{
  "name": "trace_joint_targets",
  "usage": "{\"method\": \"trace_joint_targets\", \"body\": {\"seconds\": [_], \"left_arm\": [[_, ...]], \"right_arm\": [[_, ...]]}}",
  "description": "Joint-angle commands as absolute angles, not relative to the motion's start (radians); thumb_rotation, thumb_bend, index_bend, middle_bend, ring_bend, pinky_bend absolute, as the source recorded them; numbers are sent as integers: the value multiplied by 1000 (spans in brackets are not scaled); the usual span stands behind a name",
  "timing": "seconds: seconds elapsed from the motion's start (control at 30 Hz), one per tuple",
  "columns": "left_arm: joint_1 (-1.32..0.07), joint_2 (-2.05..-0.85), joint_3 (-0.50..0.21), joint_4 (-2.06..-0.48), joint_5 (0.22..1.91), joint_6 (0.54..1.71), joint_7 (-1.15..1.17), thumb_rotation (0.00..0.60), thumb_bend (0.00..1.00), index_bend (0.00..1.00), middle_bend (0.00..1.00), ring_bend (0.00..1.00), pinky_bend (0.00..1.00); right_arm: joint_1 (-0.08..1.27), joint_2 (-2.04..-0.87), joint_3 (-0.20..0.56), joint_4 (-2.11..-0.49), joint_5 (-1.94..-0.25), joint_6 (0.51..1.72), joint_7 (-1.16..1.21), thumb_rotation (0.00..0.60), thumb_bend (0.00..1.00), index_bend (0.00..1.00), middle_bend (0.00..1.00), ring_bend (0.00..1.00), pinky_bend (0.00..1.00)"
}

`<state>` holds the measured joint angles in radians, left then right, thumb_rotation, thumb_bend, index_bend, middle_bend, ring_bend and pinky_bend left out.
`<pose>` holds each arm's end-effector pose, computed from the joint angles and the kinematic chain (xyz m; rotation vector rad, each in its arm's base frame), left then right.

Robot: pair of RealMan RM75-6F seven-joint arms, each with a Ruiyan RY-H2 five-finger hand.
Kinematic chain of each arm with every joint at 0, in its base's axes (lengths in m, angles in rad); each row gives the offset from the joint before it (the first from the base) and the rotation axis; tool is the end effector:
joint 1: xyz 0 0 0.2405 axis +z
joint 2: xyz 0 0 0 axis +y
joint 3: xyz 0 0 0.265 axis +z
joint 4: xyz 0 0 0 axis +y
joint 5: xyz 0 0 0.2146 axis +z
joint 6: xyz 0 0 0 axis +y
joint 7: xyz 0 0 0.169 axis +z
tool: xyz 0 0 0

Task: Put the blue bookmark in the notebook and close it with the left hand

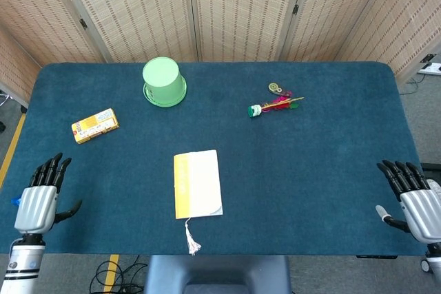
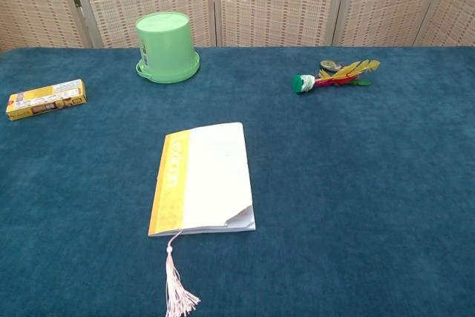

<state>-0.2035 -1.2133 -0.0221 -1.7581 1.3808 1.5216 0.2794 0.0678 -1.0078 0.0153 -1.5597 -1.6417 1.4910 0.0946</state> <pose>-0.2751 0.2311 0.1224 -1.3919 -0.8654 -0.8906 -0.3242 -0.1939 0.1861 1.5303 -0.8330 0.8843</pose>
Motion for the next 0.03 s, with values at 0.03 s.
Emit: {"method": "trace_joint_targets", "body": {"seconds": [0.03], "left_arm": [[-191, -1210, -13, -1766, 1396, 1529, 283, 600, 260, 18, 0, 0, 127]], "right_arm": [[79, -1019, 18, -1547, -1655, 1493, 94, 600, 228, 40, 84, 57, 73]]}}
